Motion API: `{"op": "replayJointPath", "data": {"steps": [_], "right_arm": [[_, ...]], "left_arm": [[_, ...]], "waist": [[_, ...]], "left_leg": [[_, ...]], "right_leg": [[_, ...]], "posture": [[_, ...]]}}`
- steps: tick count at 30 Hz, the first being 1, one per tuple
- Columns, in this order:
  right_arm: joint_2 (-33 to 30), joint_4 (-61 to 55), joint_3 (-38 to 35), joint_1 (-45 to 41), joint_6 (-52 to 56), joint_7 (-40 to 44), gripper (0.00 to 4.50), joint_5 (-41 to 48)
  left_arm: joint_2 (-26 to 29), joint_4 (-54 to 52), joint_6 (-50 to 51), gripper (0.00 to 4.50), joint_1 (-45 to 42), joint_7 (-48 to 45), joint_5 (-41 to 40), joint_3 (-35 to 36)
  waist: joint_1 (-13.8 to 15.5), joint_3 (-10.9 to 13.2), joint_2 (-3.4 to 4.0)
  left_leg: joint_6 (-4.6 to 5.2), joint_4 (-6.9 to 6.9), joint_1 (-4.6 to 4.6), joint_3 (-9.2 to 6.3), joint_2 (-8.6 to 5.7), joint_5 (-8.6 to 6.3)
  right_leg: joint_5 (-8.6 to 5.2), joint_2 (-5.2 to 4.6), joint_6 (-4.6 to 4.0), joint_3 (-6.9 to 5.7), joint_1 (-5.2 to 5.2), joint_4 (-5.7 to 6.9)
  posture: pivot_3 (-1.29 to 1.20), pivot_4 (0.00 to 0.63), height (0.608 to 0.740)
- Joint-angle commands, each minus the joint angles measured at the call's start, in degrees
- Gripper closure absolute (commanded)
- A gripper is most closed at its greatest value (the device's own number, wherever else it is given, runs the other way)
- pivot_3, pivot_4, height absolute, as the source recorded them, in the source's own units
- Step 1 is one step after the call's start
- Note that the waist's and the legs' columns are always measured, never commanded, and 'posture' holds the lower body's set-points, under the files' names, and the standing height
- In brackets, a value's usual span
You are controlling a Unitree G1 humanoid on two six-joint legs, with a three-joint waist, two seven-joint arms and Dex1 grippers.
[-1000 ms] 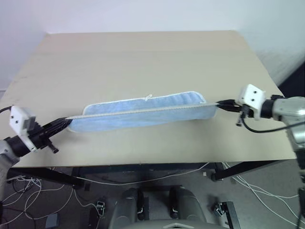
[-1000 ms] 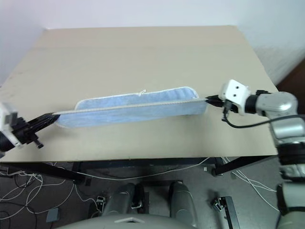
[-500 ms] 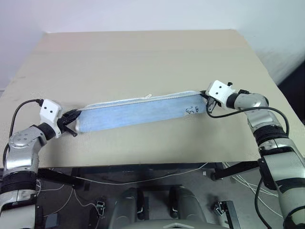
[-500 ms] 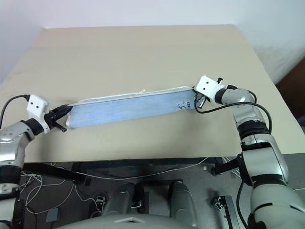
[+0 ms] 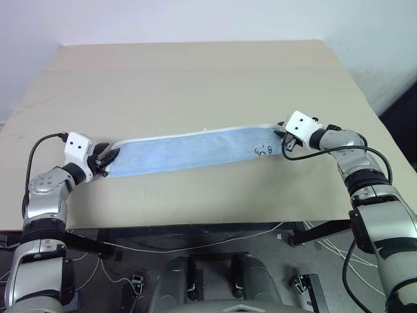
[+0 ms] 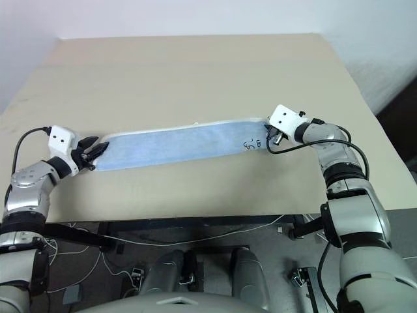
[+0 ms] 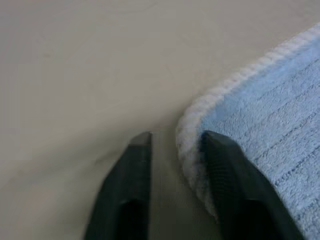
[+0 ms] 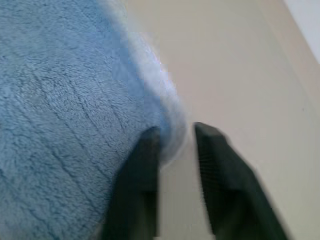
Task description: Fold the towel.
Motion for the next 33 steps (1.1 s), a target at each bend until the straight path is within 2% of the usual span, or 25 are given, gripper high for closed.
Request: {"op": "replayJointPath", "data": {"steps": [1, 5, 6, 8, 10, 12, 14, 15, 17, 19, 26, 33], "right_arm": [[-1.89, -1.19, -2.23, -1.59, -1.43, -3.06, 2.07, 0.31], [-3.65, -3.47, -3.01, -0.49, -2.31, -6.27, 0.72, 0.18], [-4.19, -5.27, -4.08, 0.61, -1.88, -6.15, 0.42, 1.27], [-4.62, -9.02, -6.55, 2.81, 0.03, -5.16, 0.42, 4.10], [-3.99, -15.84, -10.88, 6.48, 6.65, -2.71, 0.42, 10.22], [-2.31, -27.07, -16.51, 11.66, 20.89, 1.08, 0.42, 21.09], [-0.79, -38.92, -22.23, 17.24, 42.10, 1.97, 0.42, 34.10], [-0.44, -42.85, -24.12, 19.22, 49.59, 1.06, 0.42, 37.87], [1.06, -47.05, -28.86, 21.49, 60.87, -3.47, 0.05, 44.14], [3.13, -49.76, -34.15, 23.71, 70.25, -8.66, 0.02, 50.00], [10.61, -59.79, -44.84, 29.99, 88.53, -22.37, 0.02, 63.36], [19.93, -62.74, -48.55, 29.13, 94.86, -34.76, 0.02, 71.54]], "left_arm": [[0.75, -2.33, -0.01, 1.37, 1.22, -1.02, -1.40, 1.63], [1.61, -4.43, 0.12, 0.03, 4.53, 1.07, -1.31, 3.17], [1.89, -5.04, -0.69, 0.00, 5.39, 2.87, -0.48, 3.55], [2.03, -6.67, -1.27, 0.00, 6.44, 4.97, -0.40, 4.67], [1.57, -9.95, -0.47, 0.00, 7.17, 6.00, -2.66, 6.77], [1.00, -13.44, -0.07, 0.00, 8.03, 7.55, -3.88, 8.28], [0.17, -17.15, -1.06, 0.00, 9.11, 8.20, -4.63, 9.04], [-0.20, -18.71, -1.27, 0.00, 9.62, 8.08, -5.11, 9.25], [-0.79, -21.26, -1.15, 0.00, 10.34, 7.45, -5.95, 9.24], [-1.08, -22.87, -1.12, 0.00, 10.69, 6.43, -6.34, 8.65], [-1.65, -28.49, 0.14, 0.00, 11.55, -0.87, -8.36, 4.96], [-3.56, -36.40, 4.65, 0.00, 14.64, -7.08, -11.82, 0.17]], "waist": [[0.01, 0.00, 0.00], [-0.20, 0.00, 0.01], [-0.27, 0.00, 0.01], [-0.36, 0.00, 0.01], [-0.54, -0.01, 0.00], [-0.49, -0.01, -0.01], [-0.43, -0.01, -0.01], [-0.36, -0.02, 0.00], [0.05, -0.03, 0.01], [0.28, -0.03, 0.01], [0.58, -0.05, 0.00], [0.24, -0.09, 0.02]], "left_leg": [[0.00, 0.00, 0.00, -0.02, 0.00, 0.00], [0.00, -0.01, 0.01, -0.05, 0.00, 0.00], [-0.01, -0.01, 0.01, -0.07, 0.01, 0.00], [-0.01, -0.01, 0.02, -0.10, 0.01, 0.00], [-0.01, -0.02, 0.04, -0.12, 0.01, 0.00], [-0.01, -0.01, 0.03, -0.18, 0.02, 0.00], [-0.01, 0.00, 0.04, -0.22, 0.02, 0.00], [0.00, 0.00, 0.03, -0.25, 0.03, 0.00], [0.02, 0.03, 0.06, -0.29, 0.02, -0.02], [0.03, 0.04, 0.07, -0.30, 0.02, -0.04], [0.20, 0.00, 0.03, -0.29, 0.01, -0.15], [0.28, -0.02, 0.04, -0.28, 0.03, -0.19]], "right_leg": [[0.00, 0.00, 0.00, 0.00, 0.00, 0.00], [0.00, -0.02, 0.00, 0.02, -0.01, 0.00], [0.00, -0.01, 0.00, 0.02, 0.00, 0.00], [0.00, -0.02, 0.00, 0.02, 0.00, 0.00], [0.00, -0.02, 0.00, 0.02, 0.03, -0.01], [0.00, -0.02, 0.00, -0.01, 0.05, -0.02], [0.00, -0.07, 0.00, -0.01, 0.09, -0.01], [0.00, -0.09, -0.01, -0.02, 0.10, -0.02], [0.01, -0.15, -0.02, -0.02, 0.14, 0.00], [0.03, -0.17, -0.04, -0.02, 0.14, -0.01], [0.03, -0.19, -0.08, -0.01, 0.08, -0.03], [0.03, -0.04, -0.08, -0.01, 0.07, -0.02]], "posture": [[0.00, 0.150, 0.740], [0.00, 0.150, 0.740], [0.00, 0.150, 0.740], [0.00, 0.150, 0.740], [0.00, 0.150, 0.740], [0.00, 0.150, 0.740], [0.00, 0.150, 0.740], [0.00, 0.150, 0.740], [0.00, 0.150, 0.740], [0.00, 0.150, 0.740], [0.00, 0.150, 0.740], [0.00, 0.150, 0.740]]}}
